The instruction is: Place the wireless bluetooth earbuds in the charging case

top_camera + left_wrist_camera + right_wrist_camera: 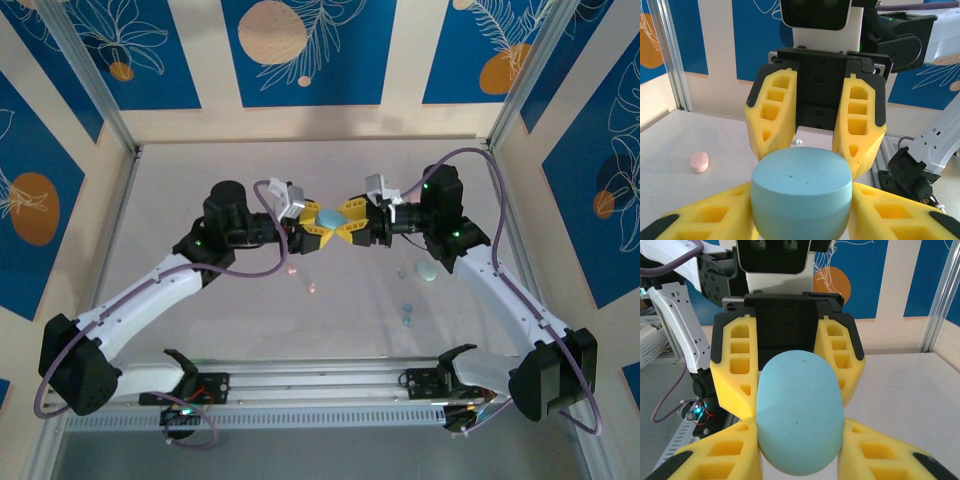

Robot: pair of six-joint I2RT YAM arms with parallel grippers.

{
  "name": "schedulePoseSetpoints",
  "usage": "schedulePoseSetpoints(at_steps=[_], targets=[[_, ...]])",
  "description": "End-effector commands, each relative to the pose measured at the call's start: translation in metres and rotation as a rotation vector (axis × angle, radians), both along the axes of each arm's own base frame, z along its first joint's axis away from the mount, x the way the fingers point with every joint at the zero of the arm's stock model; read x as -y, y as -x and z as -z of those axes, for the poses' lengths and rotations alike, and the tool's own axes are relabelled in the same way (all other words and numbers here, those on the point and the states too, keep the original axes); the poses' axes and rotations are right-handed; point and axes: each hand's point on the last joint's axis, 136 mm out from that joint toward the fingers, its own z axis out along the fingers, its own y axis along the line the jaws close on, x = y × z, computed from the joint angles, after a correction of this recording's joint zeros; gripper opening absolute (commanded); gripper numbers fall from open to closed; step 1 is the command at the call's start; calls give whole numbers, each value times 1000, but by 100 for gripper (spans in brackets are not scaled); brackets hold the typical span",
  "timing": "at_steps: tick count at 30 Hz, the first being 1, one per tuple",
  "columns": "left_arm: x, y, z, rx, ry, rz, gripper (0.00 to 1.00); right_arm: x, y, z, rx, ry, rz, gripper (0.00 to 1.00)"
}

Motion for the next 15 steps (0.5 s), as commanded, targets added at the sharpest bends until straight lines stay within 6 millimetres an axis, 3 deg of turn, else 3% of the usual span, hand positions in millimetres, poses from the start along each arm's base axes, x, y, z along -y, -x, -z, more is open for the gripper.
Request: schedulePoseSetpoints(at_steps=[1,9,15], targets=[[5,10,-4,-7,18,66,41,-1,-3,-3,47,-6,28,35],[4,15,3,27,5,88,32,0,-6,-5,-19,-17,41,41],[2,22,4,68,10,109,30,9,-28,-7,-203,-12,113,50]])
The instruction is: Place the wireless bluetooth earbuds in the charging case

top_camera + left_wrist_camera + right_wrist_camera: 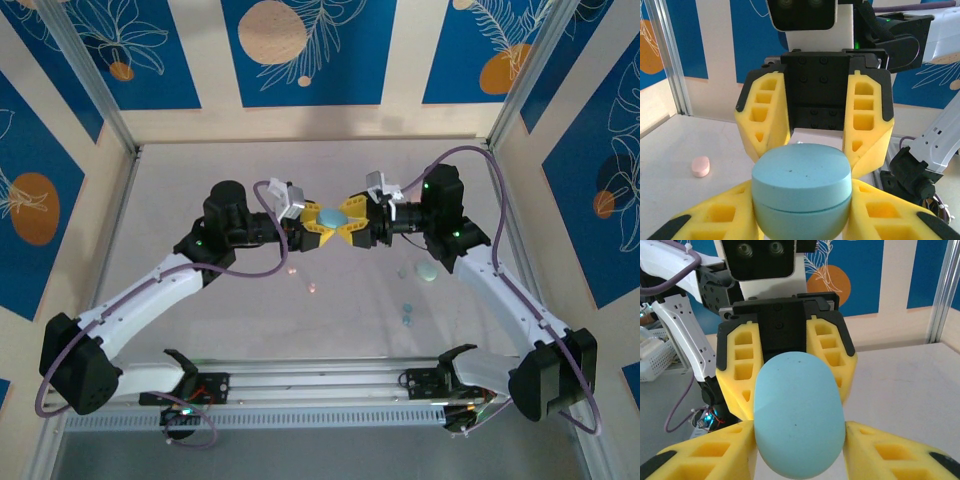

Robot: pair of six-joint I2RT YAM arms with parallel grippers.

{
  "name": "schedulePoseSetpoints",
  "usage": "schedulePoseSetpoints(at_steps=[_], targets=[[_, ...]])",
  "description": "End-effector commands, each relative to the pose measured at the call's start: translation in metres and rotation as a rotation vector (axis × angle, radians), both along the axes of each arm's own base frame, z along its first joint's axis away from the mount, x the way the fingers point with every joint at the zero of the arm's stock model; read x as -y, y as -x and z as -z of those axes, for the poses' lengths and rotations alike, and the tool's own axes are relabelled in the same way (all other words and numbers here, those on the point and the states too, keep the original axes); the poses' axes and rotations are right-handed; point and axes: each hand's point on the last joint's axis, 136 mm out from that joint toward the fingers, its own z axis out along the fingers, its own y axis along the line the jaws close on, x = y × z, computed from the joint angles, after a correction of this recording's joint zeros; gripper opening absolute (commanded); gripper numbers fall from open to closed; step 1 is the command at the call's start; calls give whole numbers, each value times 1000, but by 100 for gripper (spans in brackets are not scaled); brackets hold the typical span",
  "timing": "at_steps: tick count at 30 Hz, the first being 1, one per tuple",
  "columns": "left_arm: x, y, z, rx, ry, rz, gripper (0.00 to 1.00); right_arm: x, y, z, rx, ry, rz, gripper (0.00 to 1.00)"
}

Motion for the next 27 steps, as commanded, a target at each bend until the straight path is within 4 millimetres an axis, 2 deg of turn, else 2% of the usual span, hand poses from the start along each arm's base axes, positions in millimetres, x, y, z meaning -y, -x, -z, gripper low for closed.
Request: schedulePoseSetpoints(at_steps=[1,11,16,19,22,24,27], targets=[[1,23,1,45,8,99,30,7,-27,-6,-120,0,102,51],[0,19,-1,44,29,73,28,9,-38,-7,-224,-4,139,58],[0,18,-7,36,71,64,28,14,-54,0,-280,25,268,60],[0,15,-10,23,99,46,28,12,-51,1,-270,35,261,58],[0,12,-11,10,120,27,28,5,-34,-1,-230,47,181,57],[-1,12,-12,6,123,26,28,3,-26,-3,-201,52,145,51],[-1,14,-12,3,122,38,28,3,-26,-3,-155,61,157,43]])
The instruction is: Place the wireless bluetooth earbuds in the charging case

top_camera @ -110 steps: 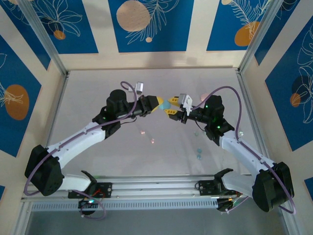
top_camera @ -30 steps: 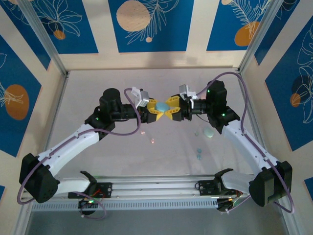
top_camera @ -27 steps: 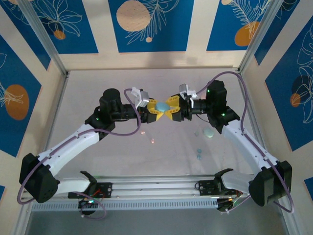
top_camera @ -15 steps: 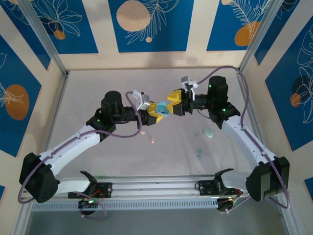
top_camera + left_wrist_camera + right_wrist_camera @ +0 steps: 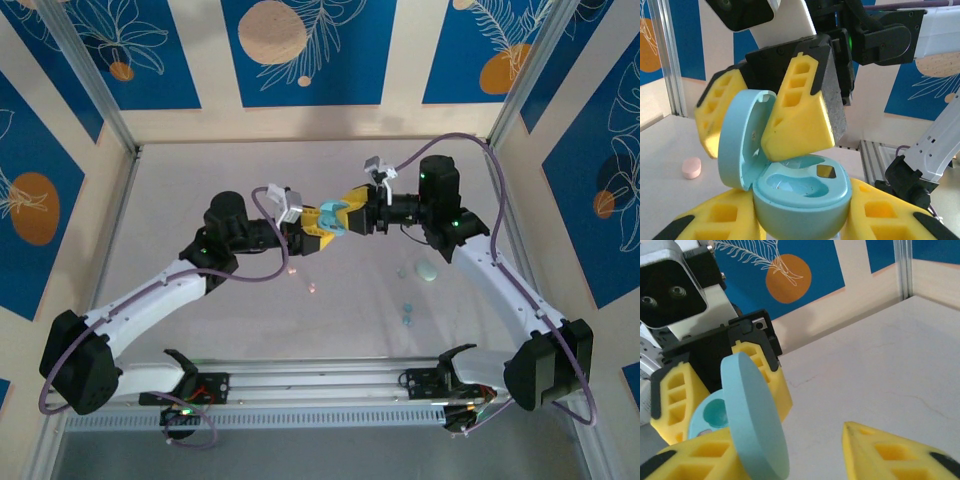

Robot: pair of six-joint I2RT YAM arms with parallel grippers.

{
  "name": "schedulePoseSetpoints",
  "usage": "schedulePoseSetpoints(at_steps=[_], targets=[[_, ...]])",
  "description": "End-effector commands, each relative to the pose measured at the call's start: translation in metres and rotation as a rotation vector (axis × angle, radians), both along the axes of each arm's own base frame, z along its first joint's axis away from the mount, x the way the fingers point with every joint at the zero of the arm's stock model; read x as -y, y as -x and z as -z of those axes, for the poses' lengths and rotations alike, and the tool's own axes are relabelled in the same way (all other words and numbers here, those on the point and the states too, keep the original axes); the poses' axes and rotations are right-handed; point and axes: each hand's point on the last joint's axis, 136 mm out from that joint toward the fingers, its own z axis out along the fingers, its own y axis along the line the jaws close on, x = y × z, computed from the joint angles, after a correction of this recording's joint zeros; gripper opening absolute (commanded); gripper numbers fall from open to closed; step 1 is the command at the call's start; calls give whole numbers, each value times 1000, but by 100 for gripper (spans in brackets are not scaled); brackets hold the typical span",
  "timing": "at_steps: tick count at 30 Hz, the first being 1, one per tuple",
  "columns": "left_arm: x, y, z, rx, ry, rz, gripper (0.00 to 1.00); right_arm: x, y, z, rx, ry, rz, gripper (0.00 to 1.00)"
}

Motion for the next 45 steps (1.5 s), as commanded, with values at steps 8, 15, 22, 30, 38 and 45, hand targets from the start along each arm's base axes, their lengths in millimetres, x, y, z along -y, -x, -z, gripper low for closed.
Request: schedulePoseSetpoints(at_steps=[8,15,22,30,38,45], targets=[[0,16,-19,44,50,58,29,2,6,-24,133,13,3,54],[-6,7,-20,68,55,-22,29,17,18,-44,179,-40,106,67],[-6,12,-27,75,76,6,29,13,30,-33,188,21,48,66],[-7,15,-31,88,77,10,29,3,31,-38,184,15,-10,67],[-9,16,-35,106,86,1,29,-1,47,-39,167,18,-130,67],[-7,21,-38,110,84,37,29,-1,44,-27,389,114,-77,66]])
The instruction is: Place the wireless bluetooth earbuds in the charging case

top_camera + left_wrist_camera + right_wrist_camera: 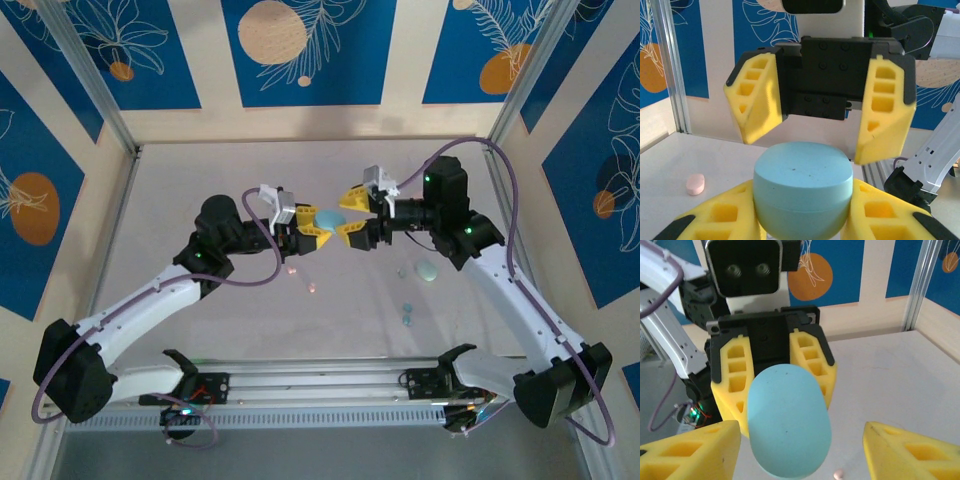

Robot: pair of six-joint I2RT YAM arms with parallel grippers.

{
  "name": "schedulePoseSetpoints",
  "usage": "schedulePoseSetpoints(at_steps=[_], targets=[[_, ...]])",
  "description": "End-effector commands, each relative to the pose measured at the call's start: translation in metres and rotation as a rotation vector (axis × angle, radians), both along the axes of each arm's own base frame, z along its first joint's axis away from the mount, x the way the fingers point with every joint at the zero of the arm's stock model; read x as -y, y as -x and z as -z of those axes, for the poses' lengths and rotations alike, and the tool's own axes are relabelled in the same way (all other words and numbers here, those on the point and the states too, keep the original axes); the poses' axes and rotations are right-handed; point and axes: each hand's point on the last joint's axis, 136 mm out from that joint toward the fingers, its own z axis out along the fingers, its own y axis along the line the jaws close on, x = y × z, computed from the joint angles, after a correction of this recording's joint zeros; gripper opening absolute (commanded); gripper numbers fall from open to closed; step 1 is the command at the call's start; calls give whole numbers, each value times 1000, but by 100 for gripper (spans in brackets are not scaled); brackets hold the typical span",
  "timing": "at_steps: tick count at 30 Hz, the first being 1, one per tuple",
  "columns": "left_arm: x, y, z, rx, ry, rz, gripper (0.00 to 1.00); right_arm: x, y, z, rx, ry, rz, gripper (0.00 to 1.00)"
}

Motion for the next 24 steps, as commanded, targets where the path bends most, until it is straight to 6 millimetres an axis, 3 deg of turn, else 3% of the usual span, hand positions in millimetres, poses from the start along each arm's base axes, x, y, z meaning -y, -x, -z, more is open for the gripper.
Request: schedulePoseSetpoints(at_steps=[1,11,18,24], targets=[[0,13,-19,63,34,47,29,2,-1,1,100,39,24,66],[0,16,-21,66,35,64,29,-6,-6,3,55,43,-20,56],[0,17,-23,70,36,71,29,-5,-14,8,63,76,18,57],[0,21,-21,64,24,98,29,5,-29,-8,11,0,83,54]])
